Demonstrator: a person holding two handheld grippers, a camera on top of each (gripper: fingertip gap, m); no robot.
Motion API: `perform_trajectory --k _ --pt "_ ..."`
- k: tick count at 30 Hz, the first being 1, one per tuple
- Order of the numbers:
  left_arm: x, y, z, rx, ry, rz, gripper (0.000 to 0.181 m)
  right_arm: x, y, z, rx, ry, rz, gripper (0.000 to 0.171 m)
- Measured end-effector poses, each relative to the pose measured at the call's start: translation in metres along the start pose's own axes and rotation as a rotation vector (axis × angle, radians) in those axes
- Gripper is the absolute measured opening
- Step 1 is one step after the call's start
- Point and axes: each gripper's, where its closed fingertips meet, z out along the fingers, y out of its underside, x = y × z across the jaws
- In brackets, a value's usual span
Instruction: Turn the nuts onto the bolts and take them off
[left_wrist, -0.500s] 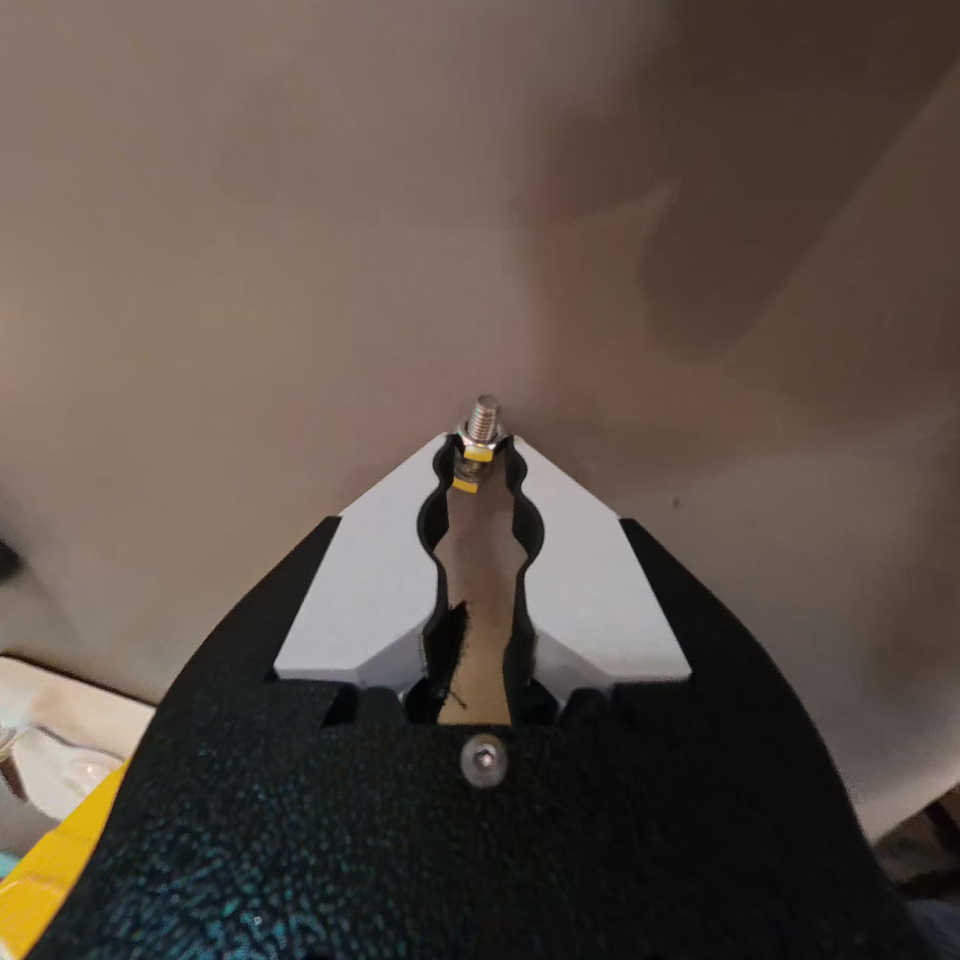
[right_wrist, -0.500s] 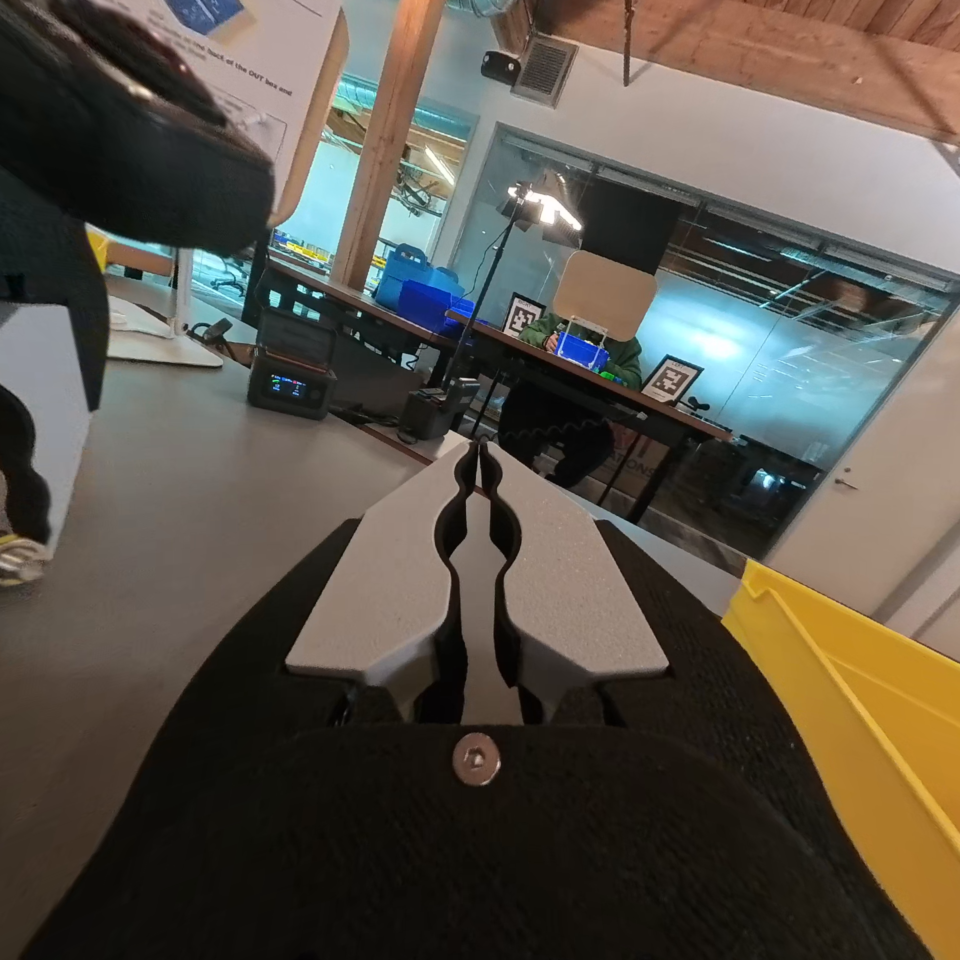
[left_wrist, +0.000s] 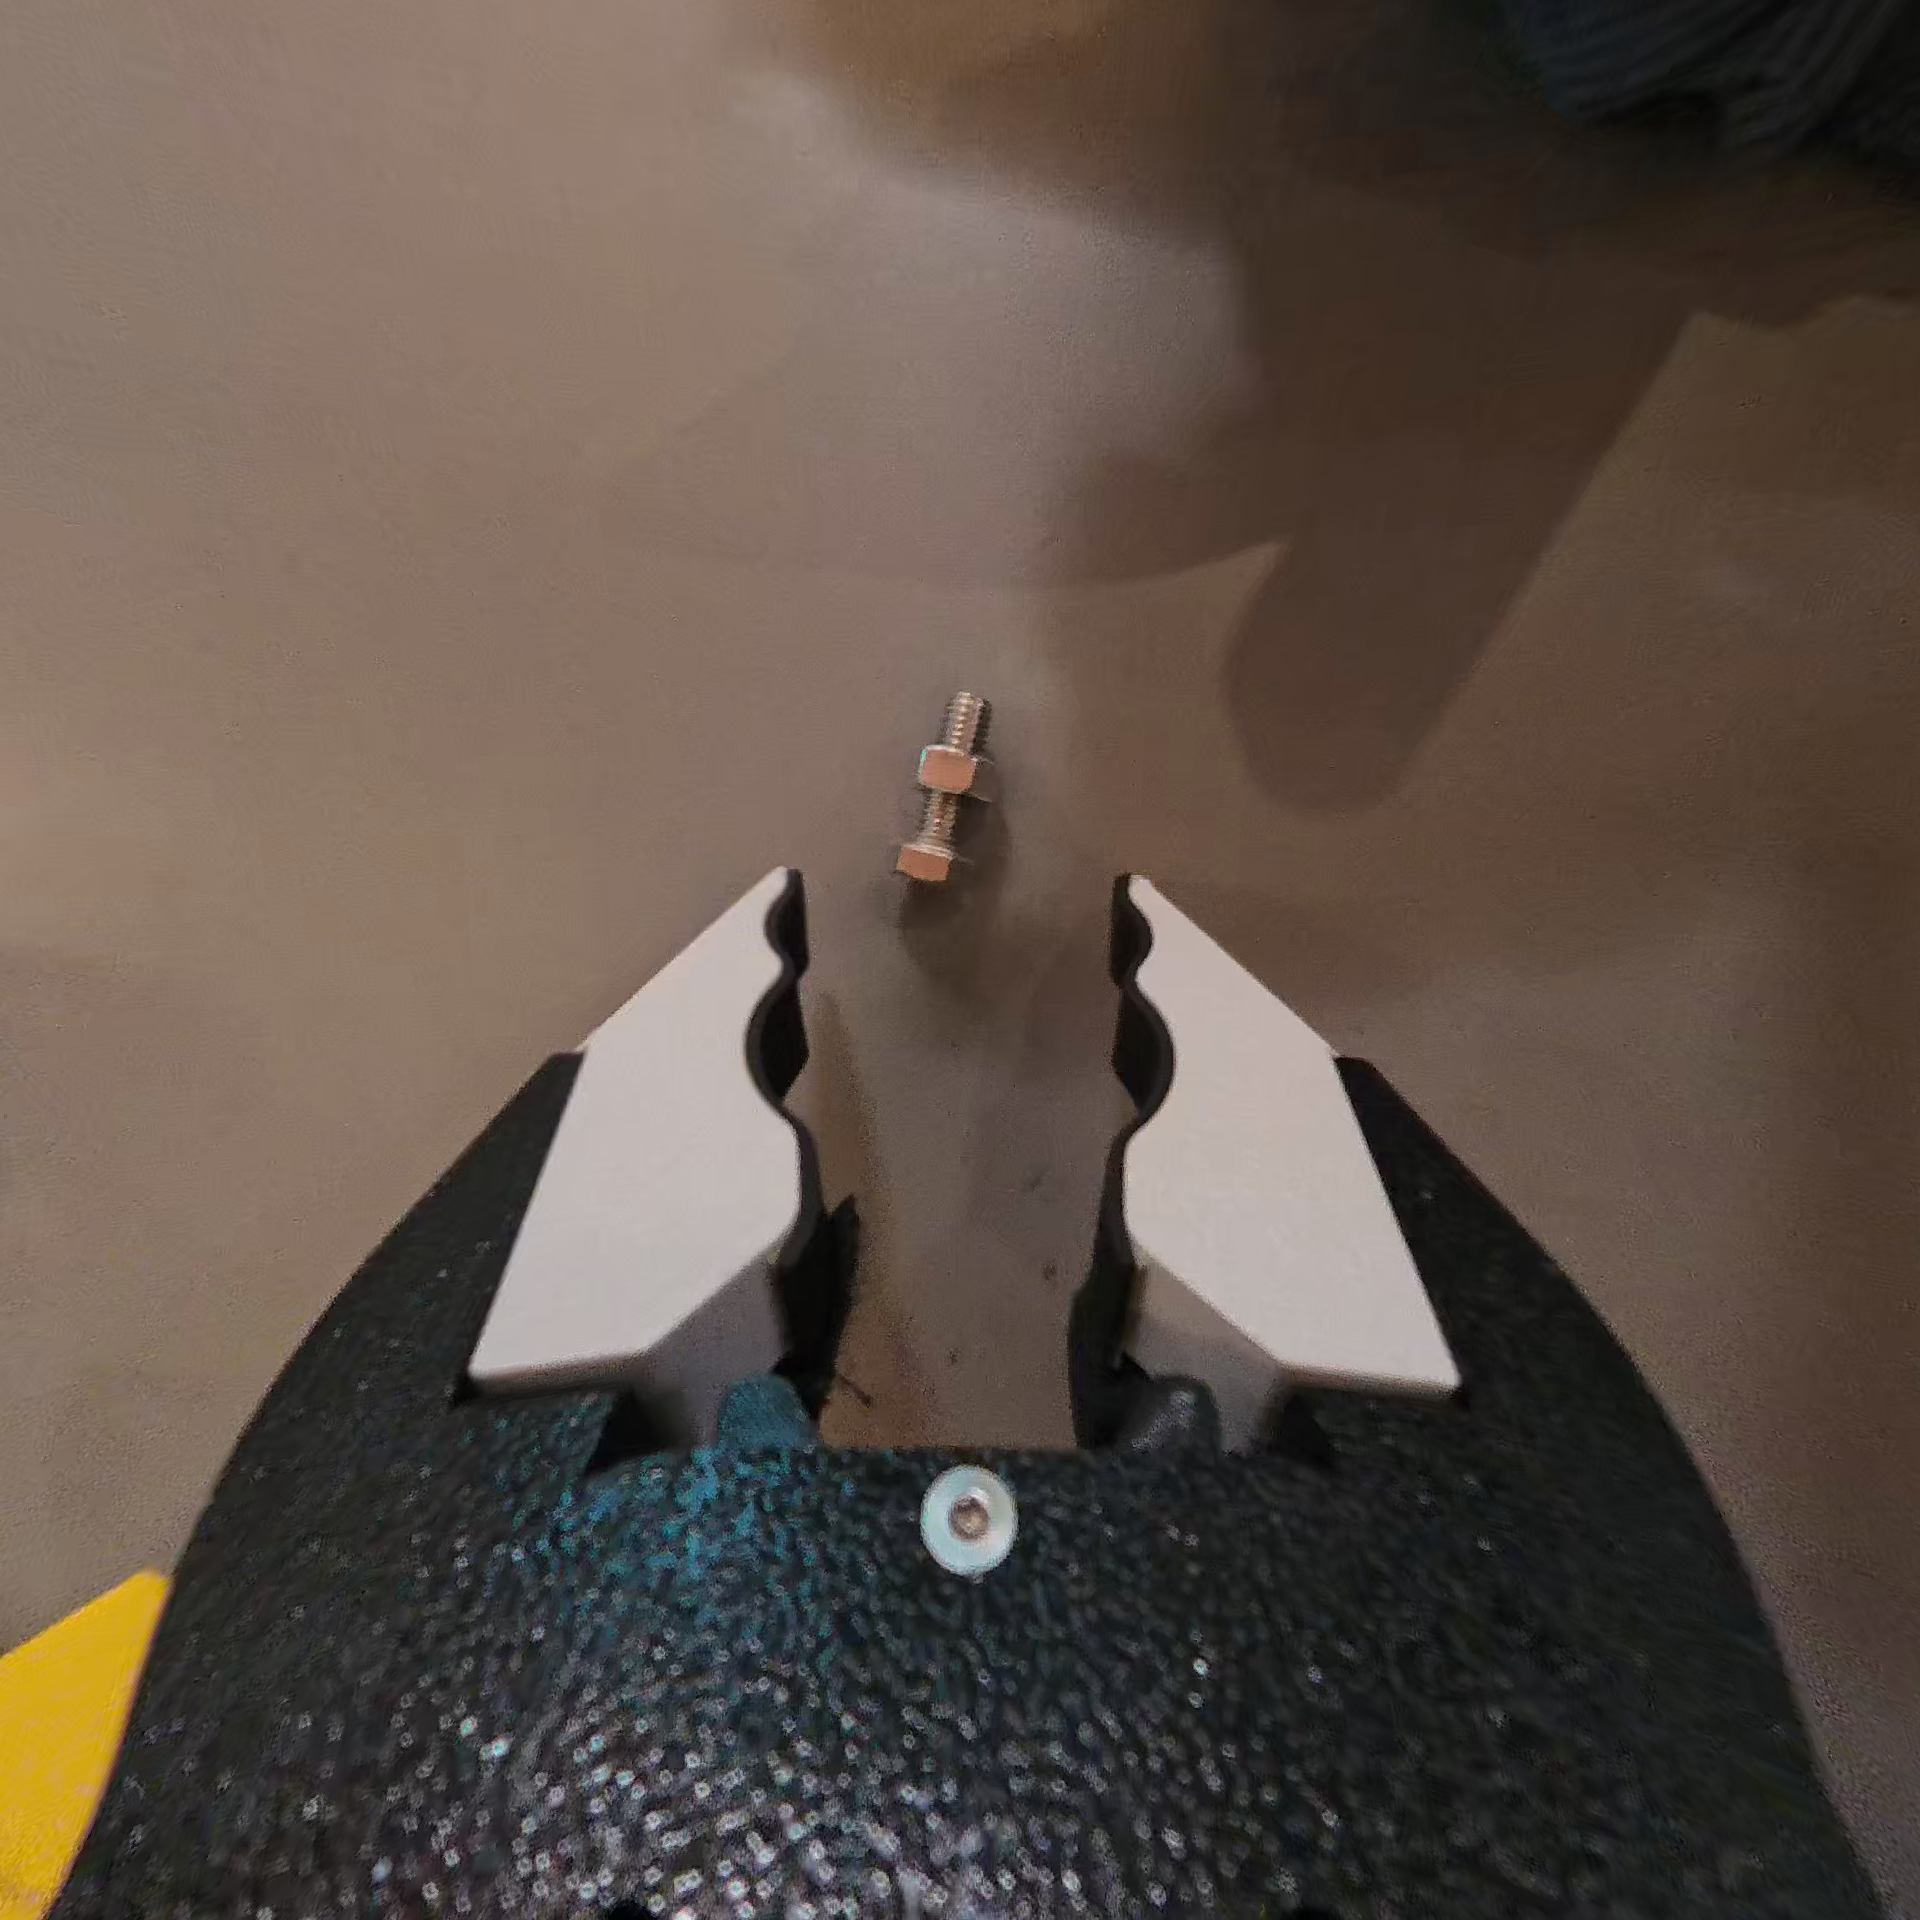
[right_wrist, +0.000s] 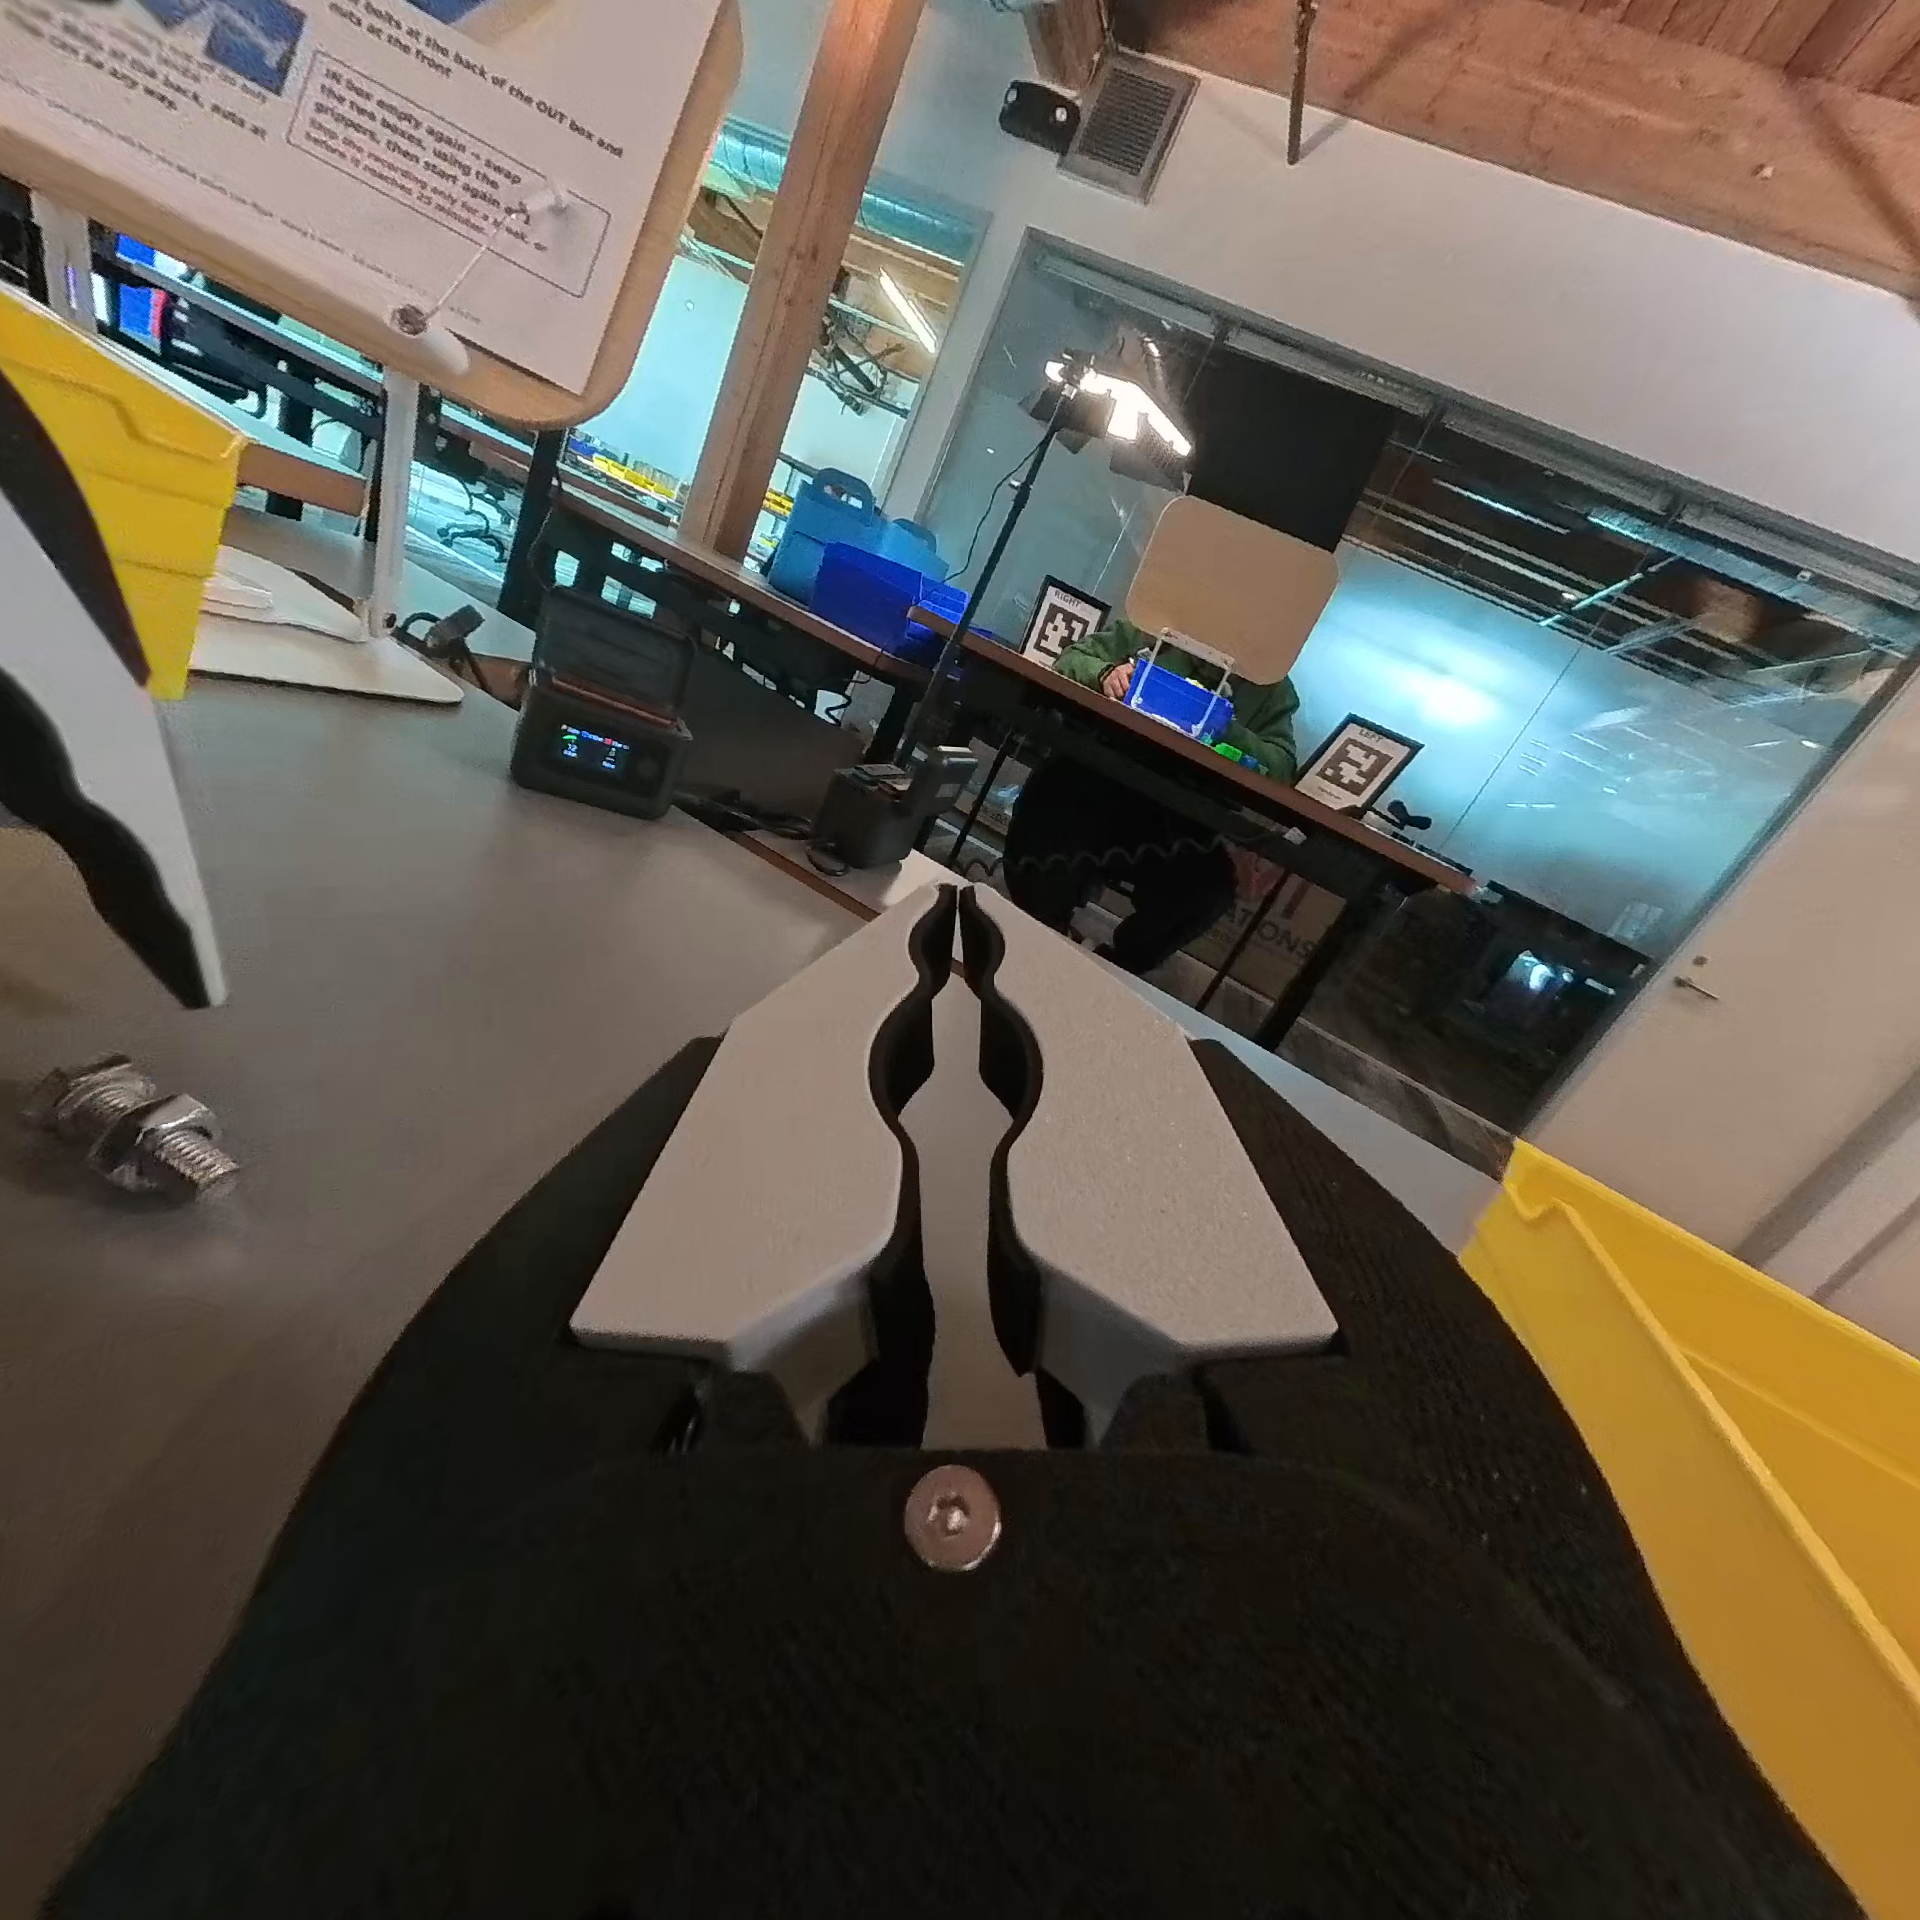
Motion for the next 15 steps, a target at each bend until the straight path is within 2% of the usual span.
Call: perform_trajectory --k 1,3,7,8,9,10,11,13,15 --pt "0.002 0.000 0.002 0.014 0.014 0.007 0.051 0.000 0.000 0.000 -0.001 -0.002 -0.003 0.000" --pt "0.004 0.001 0.007 0.032 0.032 0.002 0.039 -0.001 -0.001 0.000 -0.002 -0.007 -0.009 0.000" --pt "0.003 -0.005 0.012 0.093 0.046 -0.022 0.031 -0.004 -0.001 -0.001 0.002 -0.020 -0.012 0.000" --pt "0.003 -0.006 0.013 0.103 0.054 -0.022 0.020 -0.005 -0.002 -0.002 0.005 -0.033 -0.010 0.000" --pt "0.006 -0.006 0.013 0.114 0.076 -0.010 0.016 -0.006 -0.006 -0.004 0.022 -0.048 0.026 0.009" --pt "0.006 -0.007 0.014 0.132 0.068 0.019 0.016 -0.007 -0.010 -0.005 0.038 -0.068 0.096 0.025" --pt "0.003 -0.009 0.014 0.160 0.035 0.058 0.015 -0.011 -0.014 -0.006 0.041 -0.117 0.176 0.035" --pt "-0.003 -0.016 0.015 0.229 -0.062 0.137 0.015 -0.023 -0.013 -0.006 -0.021 -0.263 0.357 0.036" --pt "-0.009 -0.029 0.011 0.336 -0.170 0.195 0.015 -0.048 -0.002 -0.009 -0.179 -0.487 0.567 0.036"
